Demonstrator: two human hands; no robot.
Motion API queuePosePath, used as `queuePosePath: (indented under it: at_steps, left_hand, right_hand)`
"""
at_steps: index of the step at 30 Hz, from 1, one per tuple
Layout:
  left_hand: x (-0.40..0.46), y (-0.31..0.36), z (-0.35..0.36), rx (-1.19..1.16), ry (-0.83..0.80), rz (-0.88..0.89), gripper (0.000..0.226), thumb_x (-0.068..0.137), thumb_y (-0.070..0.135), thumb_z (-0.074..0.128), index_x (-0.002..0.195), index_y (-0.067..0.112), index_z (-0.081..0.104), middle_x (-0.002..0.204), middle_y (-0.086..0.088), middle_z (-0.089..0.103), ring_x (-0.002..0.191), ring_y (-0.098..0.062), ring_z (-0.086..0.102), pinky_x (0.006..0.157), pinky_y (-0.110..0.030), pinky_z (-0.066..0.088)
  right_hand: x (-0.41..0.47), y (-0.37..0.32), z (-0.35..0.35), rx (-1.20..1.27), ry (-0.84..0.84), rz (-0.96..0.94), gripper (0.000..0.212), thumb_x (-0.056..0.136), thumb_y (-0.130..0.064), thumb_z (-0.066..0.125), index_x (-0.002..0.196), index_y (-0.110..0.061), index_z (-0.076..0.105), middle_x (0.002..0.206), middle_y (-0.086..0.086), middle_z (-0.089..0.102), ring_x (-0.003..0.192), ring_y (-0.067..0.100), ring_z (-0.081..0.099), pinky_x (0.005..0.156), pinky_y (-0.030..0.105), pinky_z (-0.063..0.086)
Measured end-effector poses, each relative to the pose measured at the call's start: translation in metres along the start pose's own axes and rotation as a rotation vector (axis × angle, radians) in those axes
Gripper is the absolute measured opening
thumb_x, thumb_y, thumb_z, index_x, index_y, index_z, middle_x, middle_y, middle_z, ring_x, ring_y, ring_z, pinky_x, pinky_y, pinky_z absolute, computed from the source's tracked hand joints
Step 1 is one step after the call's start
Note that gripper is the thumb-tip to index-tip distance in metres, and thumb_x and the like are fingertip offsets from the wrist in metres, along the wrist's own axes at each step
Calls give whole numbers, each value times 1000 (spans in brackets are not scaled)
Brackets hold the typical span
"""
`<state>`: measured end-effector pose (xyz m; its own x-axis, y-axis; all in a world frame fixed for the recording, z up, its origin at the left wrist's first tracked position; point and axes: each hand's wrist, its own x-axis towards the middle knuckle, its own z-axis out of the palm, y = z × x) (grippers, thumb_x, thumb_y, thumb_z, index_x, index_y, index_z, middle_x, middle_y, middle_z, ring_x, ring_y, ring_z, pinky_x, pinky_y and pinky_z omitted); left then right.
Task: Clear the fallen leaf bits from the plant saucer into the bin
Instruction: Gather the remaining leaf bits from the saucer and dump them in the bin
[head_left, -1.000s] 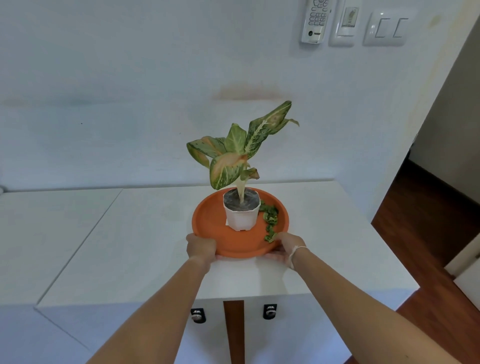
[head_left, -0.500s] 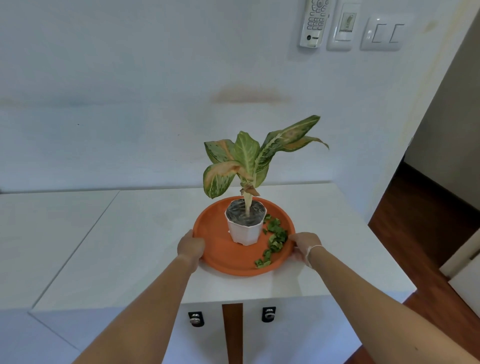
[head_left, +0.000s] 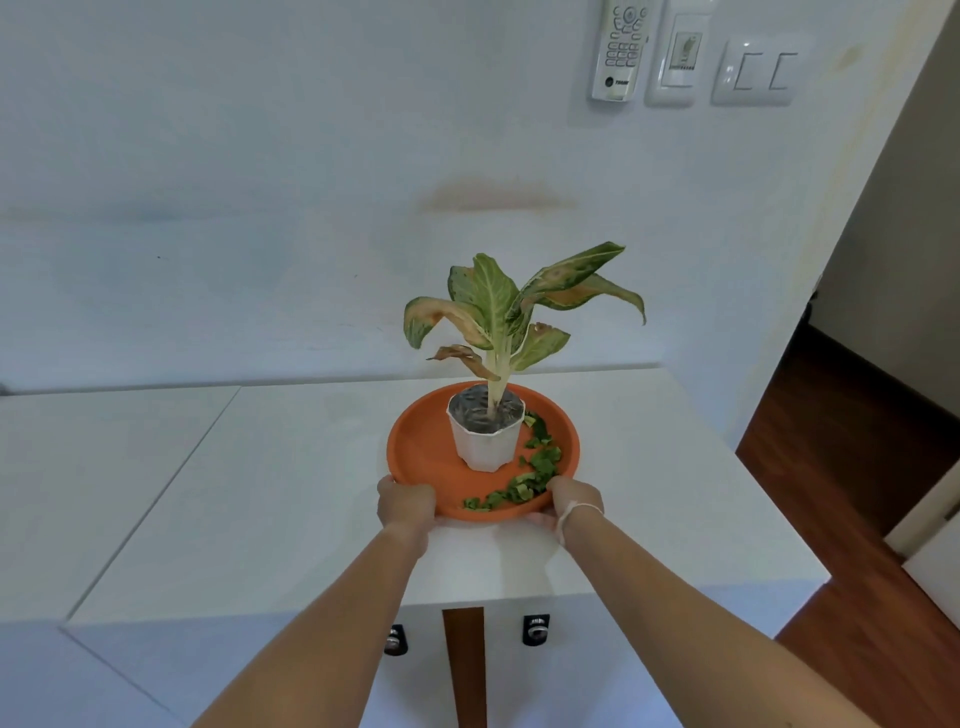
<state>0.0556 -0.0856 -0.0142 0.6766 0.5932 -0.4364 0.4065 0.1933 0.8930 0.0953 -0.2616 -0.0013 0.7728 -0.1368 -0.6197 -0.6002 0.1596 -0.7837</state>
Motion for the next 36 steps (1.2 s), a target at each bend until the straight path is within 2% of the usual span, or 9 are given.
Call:
queuePosePath:
  at_steps: [3,7,11,13,18,22,25,28,36]
  left_hand:
    - [2,-2,-3,-2,1,-14,56,85,-3,47,137,11,33,134,-15,48,116,-38,52,95,-52,51]
    - [6,2,-10,56,-11,-2,50,90,-2,44,138,11,36,131,-13,51,111,-36,56,90,-48,55]
    - [15,4,-21,67,-56,2,53,90,-3,39,140,13,38,131,-13,53,105,-36,59,83,-46,57]
    - [17,5,-24,76,-84,1,54,90,-3,37,141,14,39,128,-12,55,104,-35,60,87,-50,56]
    - [20,3,-26,99,-95,19,58,91,2,41,146,17,32,142,-11,48,121,-35,52,97,-52,50]
    - [13,3,-24,19,-29,6,62,90,-1,44,147,15,27,147,-13,41,130,-36,45,104,-51,44]
    - [13,0,-19,-27,-63,18,62,86,-3,47,144,15,34,138,-13,50,119,-33,53,98,-48,50]
    - [12,-2,-16,-59,-91,24,62,85,-5,48,142,16,38,130,-12,56,112,-32,58,91,-45,54]
    - [0,5,-16,-54,-122,-23,63,87,-6,49,142,21,37,132,-10,55,111,-33,61,62,-35,58]
  right_hand:
    - [-2,-2,-5,18,-86,11,18,87,3,45,73,-3,52,73,14,58,62,27,59,52,39,57]
    - [3,-4,-17,-37,-113,-26,12,86,2,50,77,-2,58,73,16,63,60,29,63,53,38,57]
    - [9,-8,-29,-75,-91,-78,11,81,4,57,72,2,62,70,19,65,61,32,64,70,47,59]
    - [11,-9,-33,-73,-96,-87,10,82,4,57,73,3,62,71,19,65,63,32,64,74,48,59]
    - [7,-8,-34,-49,-137,-58,8,84,5,58,77,4,62,72,18,64,60,27,64,42,29,57]
    - [6,-6,-28,4,-147,-32,9,84,9,54,82,5,62,73,19,65,62,29,64,53,37,61]
    - [5,-1,-20,39,-158,-12,14,85,11,48,89,6,60,74,18,63,64,29,62,73,45,59]
    - [4,1,-13,55,-150,-3,17,88,10,44,96,5,59,73,16,61,62,27,61,58,40,60]
    - [3,1,-14,43,-183,15,16,88,8,46,98,4,58,76,17,63,63,27,63,48,32,58]
